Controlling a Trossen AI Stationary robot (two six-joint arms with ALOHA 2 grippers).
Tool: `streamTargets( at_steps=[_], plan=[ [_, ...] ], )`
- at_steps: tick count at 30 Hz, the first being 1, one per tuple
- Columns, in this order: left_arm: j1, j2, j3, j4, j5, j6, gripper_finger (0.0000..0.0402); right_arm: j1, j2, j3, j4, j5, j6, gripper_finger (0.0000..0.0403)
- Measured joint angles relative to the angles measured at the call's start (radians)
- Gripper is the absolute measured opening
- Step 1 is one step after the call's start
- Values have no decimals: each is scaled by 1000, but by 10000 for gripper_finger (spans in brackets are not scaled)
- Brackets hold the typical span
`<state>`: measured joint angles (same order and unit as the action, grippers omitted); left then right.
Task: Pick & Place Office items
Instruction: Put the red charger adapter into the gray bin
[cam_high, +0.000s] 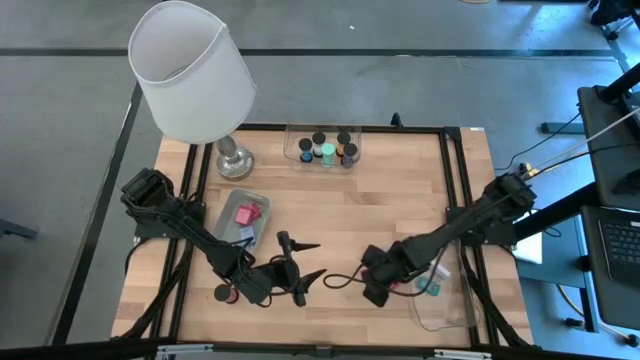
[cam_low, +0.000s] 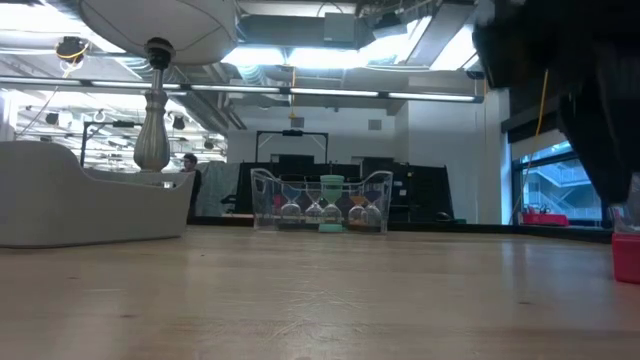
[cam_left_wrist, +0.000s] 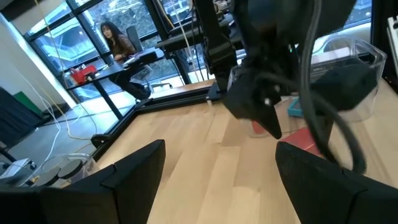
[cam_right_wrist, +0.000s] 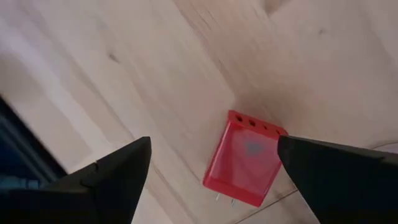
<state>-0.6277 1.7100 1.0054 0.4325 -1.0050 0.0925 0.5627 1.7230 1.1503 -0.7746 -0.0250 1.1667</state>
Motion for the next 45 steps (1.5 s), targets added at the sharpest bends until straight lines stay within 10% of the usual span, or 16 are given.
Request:
streamTargets(
  at_steps=[45],
  plan=[
    [1,0,0,-56,-4,0,303,-41,184,116,-241,-169,-607,351]
  ],
)
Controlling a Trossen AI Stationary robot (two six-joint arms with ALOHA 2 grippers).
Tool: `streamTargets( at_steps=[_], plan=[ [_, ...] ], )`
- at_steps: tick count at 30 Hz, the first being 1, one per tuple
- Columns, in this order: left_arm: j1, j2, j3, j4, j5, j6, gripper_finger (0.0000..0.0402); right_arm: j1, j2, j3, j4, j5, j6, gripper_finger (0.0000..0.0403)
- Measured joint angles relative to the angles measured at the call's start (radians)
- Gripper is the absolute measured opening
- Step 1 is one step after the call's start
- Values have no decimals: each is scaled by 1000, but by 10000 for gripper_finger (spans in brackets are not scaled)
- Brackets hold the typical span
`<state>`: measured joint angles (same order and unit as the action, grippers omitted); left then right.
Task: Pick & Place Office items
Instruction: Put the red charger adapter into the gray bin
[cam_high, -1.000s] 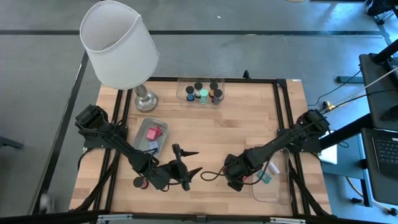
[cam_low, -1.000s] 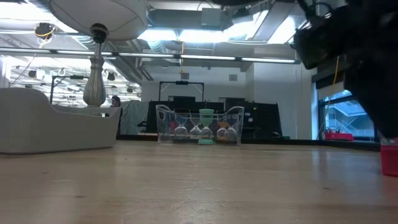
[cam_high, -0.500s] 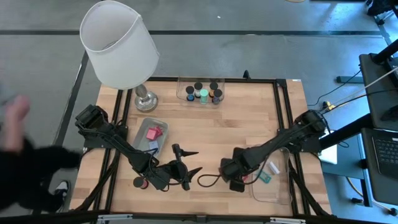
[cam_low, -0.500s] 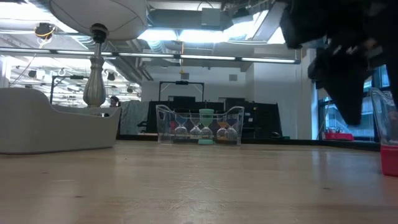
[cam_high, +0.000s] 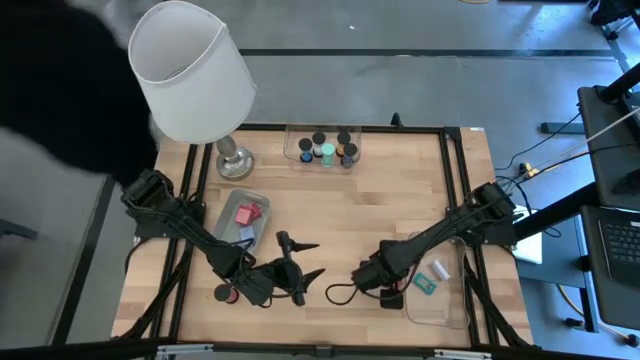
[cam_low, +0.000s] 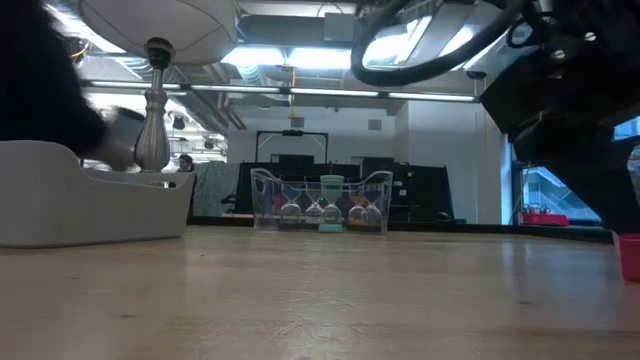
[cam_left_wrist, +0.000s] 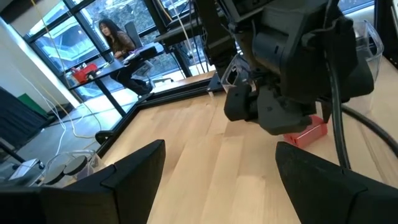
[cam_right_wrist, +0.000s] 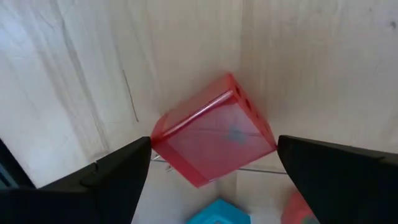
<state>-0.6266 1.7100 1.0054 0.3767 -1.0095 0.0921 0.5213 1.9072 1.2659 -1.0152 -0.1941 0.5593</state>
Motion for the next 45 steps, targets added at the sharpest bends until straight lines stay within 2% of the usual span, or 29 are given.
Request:
streamTargets(
  at_steps=[5,10,22,27,36,41,45],
  plan=[
    [0,0,0,-17,0,0,303,6,12,1,4,46,-50,351],
    [0,0,0,-18,0,0,303,20,63,0,1,45,-114,348],
    [0,0,0,-37,0,-1,303,23,89,12,-28,83,-152,291],
    [0,0,0,-37,0,0,303,23,95,70,-31,168,-152,293],
    [-3,0,0,-30,0,-9,303,23,95,269,-18,347,-157,290],
    [-33,-20,1,-31,-46,-74,303,23,93,326,115,445,-207,289],
    [-88,-89,3,-29,-128,-86,303,-6,102,328,302,438,-285,289]
  ],
)
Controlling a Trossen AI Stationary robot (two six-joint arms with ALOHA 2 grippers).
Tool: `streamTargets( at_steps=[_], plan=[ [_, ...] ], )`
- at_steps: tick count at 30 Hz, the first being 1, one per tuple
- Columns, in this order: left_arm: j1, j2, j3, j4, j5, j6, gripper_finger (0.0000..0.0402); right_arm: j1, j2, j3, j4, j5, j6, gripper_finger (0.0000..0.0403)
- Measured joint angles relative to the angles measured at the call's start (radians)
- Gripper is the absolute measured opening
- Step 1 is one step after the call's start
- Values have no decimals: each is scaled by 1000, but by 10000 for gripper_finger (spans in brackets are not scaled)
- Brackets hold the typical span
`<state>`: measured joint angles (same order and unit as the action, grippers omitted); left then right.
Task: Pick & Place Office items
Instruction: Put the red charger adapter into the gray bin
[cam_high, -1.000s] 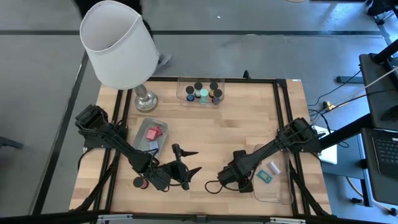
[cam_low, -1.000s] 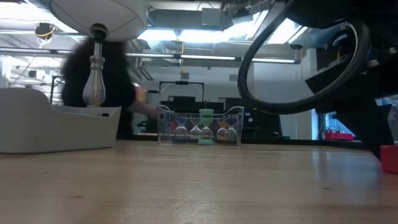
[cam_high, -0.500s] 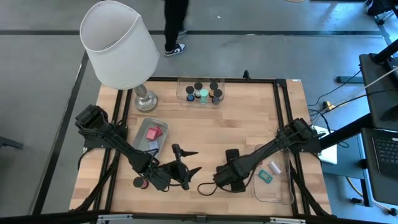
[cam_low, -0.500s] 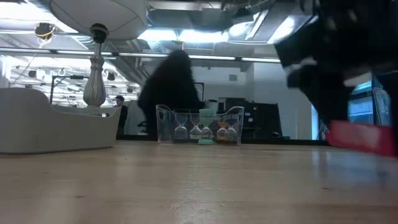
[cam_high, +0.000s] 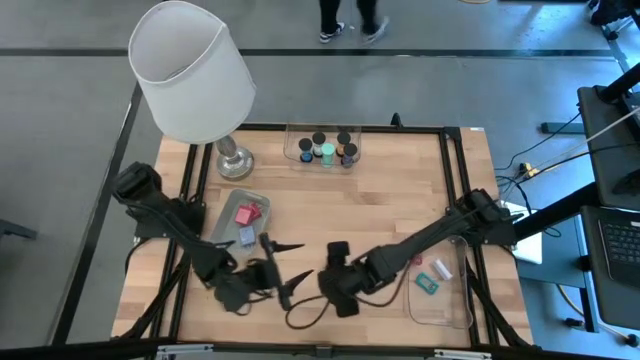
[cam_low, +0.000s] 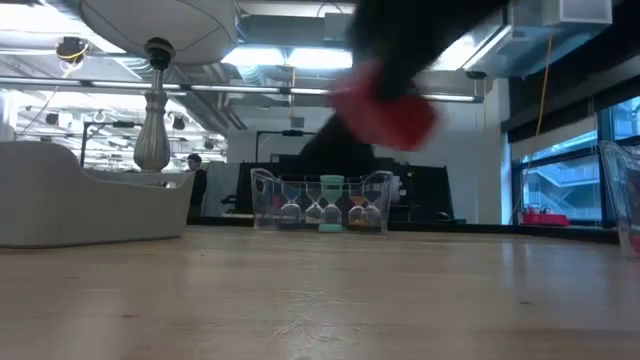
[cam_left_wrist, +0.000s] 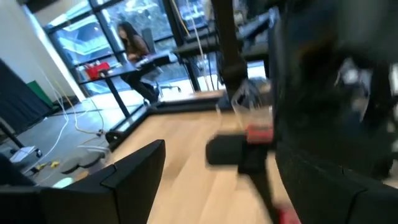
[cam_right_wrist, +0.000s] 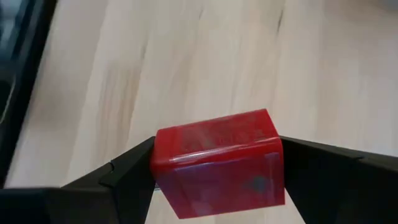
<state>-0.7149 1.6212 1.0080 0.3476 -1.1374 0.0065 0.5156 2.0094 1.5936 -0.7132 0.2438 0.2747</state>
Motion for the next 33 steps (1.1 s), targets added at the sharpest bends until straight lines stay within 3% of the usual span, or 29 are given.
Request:
streamTargets(
  at_steps=[8,13,26,33],
  plan=[
    [-137,-142,1,1,-126,-45,303,-98,48,2,313,-12,-78,290],
    [-195,-167,1,-4,-168,-76,303,-141,140,0,405,-67,-82,290],
    [-250,-168,0,-8,-174,-102,303,-178,264,0,707,-80,-108,290],
    [-266,-168,0,-8,-179,-107,303,-190,275,0,754,-59,-94,290]
  ],
)
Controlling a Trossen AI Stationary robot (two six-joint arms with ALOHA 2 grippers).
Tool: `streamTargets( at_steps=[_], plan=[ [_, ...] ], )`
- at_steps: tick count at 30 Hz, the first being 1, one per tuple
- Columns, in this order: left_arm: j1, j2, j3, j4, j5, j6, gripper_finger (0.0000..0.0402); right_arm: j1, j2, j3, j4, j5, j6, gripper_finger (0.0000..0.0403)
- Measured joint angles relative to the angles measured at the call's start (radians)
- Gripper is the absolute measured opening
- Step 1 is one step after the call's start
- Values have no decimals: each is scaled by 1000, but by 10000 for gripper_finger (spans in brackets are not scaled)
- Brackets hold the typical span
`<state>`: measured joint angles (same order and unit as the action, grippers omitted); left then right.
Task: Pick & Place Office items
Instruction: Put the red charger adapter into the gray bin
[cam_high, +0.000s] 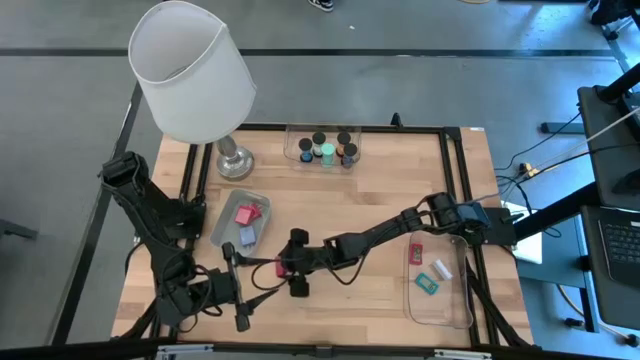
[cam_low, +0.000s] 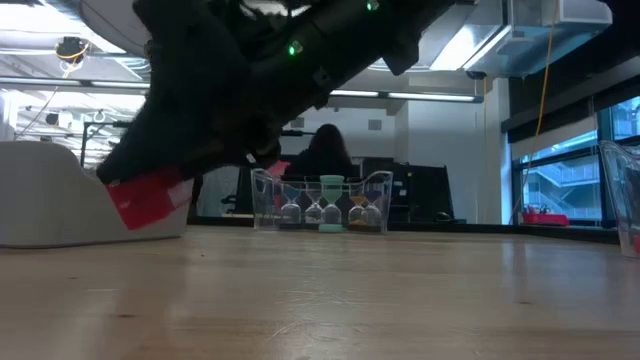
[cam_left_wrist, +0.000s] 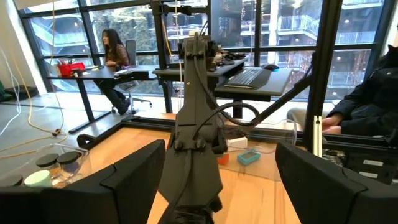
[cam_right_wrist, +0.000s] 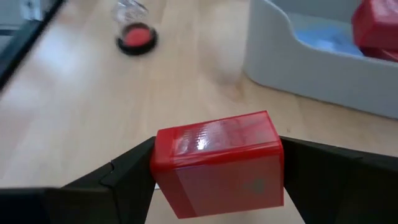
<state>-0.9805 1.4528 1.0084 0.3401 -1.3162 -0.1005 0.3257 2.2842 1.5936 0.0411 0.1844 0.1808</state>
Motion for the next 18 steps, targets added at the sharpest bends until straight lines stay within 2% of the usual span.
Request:
streamTargets(
  at_steps=[4,18],
  plan=[
    [-2,0,0,0,0,-2,303,0,13,-1,31,33,10,290],
    [-29,0,0,0,0,-1,303,22,114,0,242,42,41,291]
  ],
)
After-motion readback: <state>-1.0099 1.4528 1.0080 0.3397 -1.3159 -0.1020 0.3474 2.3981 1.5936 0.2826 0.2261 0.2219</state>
